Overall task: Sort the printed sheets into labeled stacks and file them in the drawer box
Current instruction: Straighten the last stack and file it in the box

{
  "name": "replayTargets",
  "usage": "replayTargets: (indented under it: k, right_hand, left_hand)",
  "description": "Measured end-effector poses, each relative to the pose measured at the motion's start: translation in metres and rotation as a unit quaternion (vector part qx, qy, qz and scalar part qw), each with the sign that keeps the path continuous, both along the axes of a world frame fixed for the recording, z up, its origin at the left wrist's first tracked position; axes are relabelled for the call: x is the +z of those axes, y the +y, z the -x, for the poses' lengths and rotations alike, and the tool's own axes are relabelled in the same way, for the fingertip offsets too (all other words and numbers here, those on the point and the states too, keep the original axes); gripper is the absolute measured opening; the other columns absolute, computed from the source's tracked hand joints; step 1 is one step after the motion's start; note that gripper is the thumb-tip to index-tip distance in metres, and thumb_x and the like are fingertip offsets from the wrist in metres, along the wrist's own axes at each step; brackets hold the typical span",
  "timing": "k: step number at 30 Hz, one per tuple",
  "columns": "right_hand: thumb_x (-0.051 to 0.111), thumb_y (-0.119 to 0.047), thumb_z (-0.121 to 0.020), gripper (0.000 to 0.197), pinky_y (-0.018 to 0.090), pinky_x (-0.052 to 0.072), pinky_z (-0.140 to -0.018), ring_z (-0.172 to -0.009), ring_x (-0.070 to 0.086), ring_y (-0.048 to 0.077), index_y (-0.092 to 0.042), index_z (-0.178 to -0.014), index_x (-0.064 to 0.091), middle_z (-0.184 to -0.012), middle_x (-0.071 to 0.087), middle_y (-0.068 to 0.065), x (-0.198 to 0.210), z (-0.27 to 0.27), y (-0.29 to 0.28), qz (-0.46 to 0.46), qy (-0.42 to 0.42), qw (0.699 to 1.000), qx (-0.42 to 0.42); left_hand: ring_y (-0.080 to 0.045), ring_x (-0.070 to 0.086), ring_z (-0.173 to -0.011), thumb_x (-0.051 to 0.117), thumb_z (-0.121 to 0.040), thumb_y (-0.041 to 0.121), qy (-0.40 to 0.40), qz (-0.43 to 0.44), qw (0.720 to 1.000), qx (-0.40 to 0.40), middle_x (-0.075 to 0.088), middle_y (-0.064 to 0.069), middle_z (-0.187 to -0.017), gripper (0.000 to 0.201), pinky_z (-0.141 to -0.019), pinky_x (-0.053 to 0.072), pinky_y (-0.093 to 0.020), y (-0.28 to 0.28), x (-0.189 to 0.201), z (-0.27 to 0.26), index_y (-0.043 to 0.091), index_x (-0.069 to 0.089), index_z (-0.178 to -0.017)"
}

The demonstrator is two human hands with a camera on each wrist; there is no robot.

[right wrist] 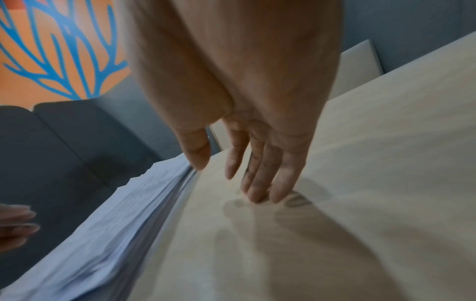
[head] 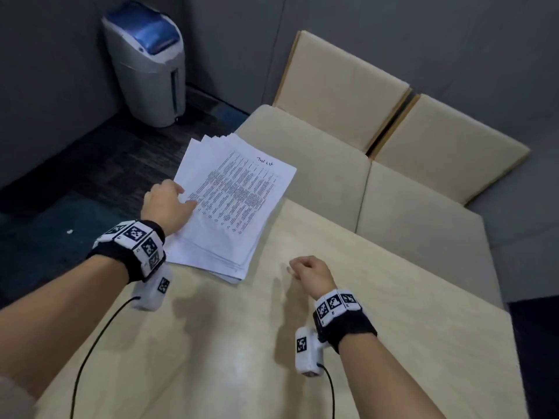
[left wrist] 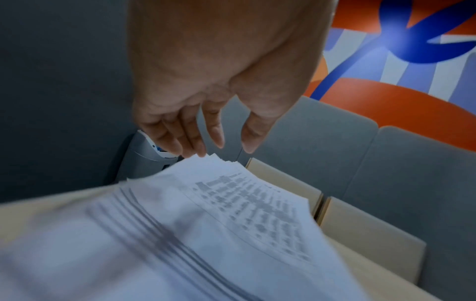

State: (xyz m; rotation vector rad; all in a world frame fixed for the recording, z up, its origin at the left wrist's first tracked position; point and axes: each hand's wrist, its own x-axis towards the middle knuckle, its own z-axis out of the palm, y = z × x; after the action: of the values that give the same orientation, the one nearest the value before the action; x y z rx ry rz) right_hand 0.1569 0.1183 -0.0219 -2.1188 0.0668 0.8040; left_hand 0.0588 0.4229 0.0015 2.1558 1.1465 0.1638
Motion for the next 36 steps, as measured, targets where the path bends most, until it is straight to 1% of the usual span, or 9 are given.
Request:
replayTargets:
  k: [2, 10, 18, 22, 25, 28, 31, 33, 36]
  right_hand:
    - [0.071, -0.031, -0.087, 0.022, 0.036, 0.050, -0.095, -0.103, 0.065, 0.023, -0.017, -0.101, 0.063, -0.106, 0.069, 0.004, -0.001, -0.009, 0.031, -0.007, -0.009, 1.000, -0.022]
    - [0.073, -0.037, -0.086, 0.080, 0.042, 0.054, -0.094, -0.103, 0.065, 0.015, -0.015, -0.148, 0.028, -0.142, 0.051, 0.009, -0.002, -0.029, 0.089, -0.103, 0.080, 0.982, -0.138]
    - [0.071, -0.032, -0.089, 0.077, 0.039, 0.054, -0.093, -0.120, 0.058, 0.025, -0.004, -0.147, 0.030, -0.133, 0.057, 0.016, -0.001, -0.051, 0.121, -0.146, 0.127, 0.965, -0.178]
    - [0.075, -0.036, -0.083, 0.061, 0.048, 0.051, -0.099, -0.111, 0.063, 0.038, 0.006, -0.124, 0.059, -0.117, 0.067, 0.024, -0.008, -0.058, 0.129, -0.105, 0.106, 0.977, -0.151]
    - [0.076, -0.034, -0.083, 0.038, 0.040, 0.053, -0.093, -0.097, 0.068, 0.025, -0.007, -0.107, 0.065, -0.105, 0.071, 0.007, -0.009, -0.057, 0.129, -0.080, 0.085, 0.985, -0.130]
    - [0.074, -0.024, -0.085, 0.030, 0.039, 0.054, -0.087, -0.090, 0.063, 0.024, -0.010, -0.102, 0.054, -0.097, 0.064, 0.003, -0.010, -0.056, 0.120, -0.055, 0.051, 0.984, -0.163]
    - [0.071, -0.012, -0.086, 0.013, 0.039, 0.054, -0.085, -0.086, 0.064, 0.026, -0.008, -0.091, 0.060, -0.099, 0.069, 0.011, -0.010, -0.049, 0.102, -0.028, 0.019, 0.985, -0.170]
    - [0.067, -0.009, -0.089, 0.017, 0.037, 0.053, -0.083, -0.089, 0.063, 0.026, -0.005, -0.103, 0.060, -0.107, 0.068, 0.012, -0.010, -0.041, 0.083, -0.014, -0.001, 0.984, -0.177]
    - [0.058, -0.003, -0.094, 0.023, 0.043, 0.051, -0.096, -0.102, 0.064, 0.027, -0.011, -0.115, 0.061, -0.115, 0.067, 0.006, -0.010, -0.024, 0.046, -0.058, 0.007, 0.978, -0.198]
  left_hand:
    - [-0.040, 0.050, -0.121, 0.071, -0.085, 0.034, 0.026, -0.003, 1.000, -0.013, 0.056, -0.019, -0.130, 0.053, -0.102, 0.042, -0.045, 0.027, -0.008, -0.016, 0.004, 0.055, -0.125]
    - [-0.038, 0.050, -0.126, 0.069, -0.087, 0.037, 0.042, 0.054, 0.998, -0.009, 0.055, -0.017, -0.136, 0.063, -0.105, 0.043, -0.048, 0.058, -0.030, -0.065, 0.005, 0.049, -0.137]
    - [-0.034, 0.064, -0.100, 0.080, -0.079, 0.030, 0.040, 0.091, 0.992, 0.078, 0.068, -0.019, -0.108, 0.045, -0.089, 0.054, -0.043, 0.077, -0.039, -0.075, -0.001, 0.062, -0.107]
    - [-0.031, 0.065, -0.091, 0.081, -0.080, 0.022, 0.049, 0.127, 0.989, 0.065, 0.067, -0.013, -0.098, 0.033, -0.085, 0.057, -0.045, 0.062, -0.039, -0.074, 0.001, 0.062, -0.097]
    - [-0.030, 0.065, -0.091, 0.082, -0.077, 0.020, 0.020, 0.146, 0.987, 0.057, 0.067, -0.011, -0.099, 0.032, -0.083, 0.057, -0.043, 0.046, -0.044, -0.069, 0.007, 0.060, -0.096]
    - [-0.026, 0.057, -0.077, 0.074, -0.086, 0.034, -0.010, 0.190, 0.980, 0.061, 0.060, -0.008, -0.088, 0.032, -0.062, 0.046, -0.031, 0.029, -0.044, -0.063, 0.010, 0.052, -0.086]
    - [-0.030, 0.057, -0.080, 0.058, -0.095, 0.045, -0.018, 0.229, 0.971, 0.064, 0.058, -0.009, -0.082, 0.040, -0.067, 0.042, -0.032, 0.016, -0.043, -0.055, 0.006, 0.055, -0.089]
    - [-0.033, 0.062, -0.076, 0.055, -0.097, 0.040, -0.032, 0.268, 0.962, 0.049, 0.062, -0.011, -0.076, 0.039, -0.068, 0.045, -0.035, 0.007, -0.043, -0.047, 0.005, 0.061, -0.082]
    - [-0.032, 0.068, -0.088, 0.059, -0.097, 0.028, -0.051, 0.303, 0.952, 0.007, 0.071, -0.010, -0.093, 0.024, -0.081, 0.054, -0.041, -0.012, -0.043, -0.034, 0.006, 0.068, -0.102]
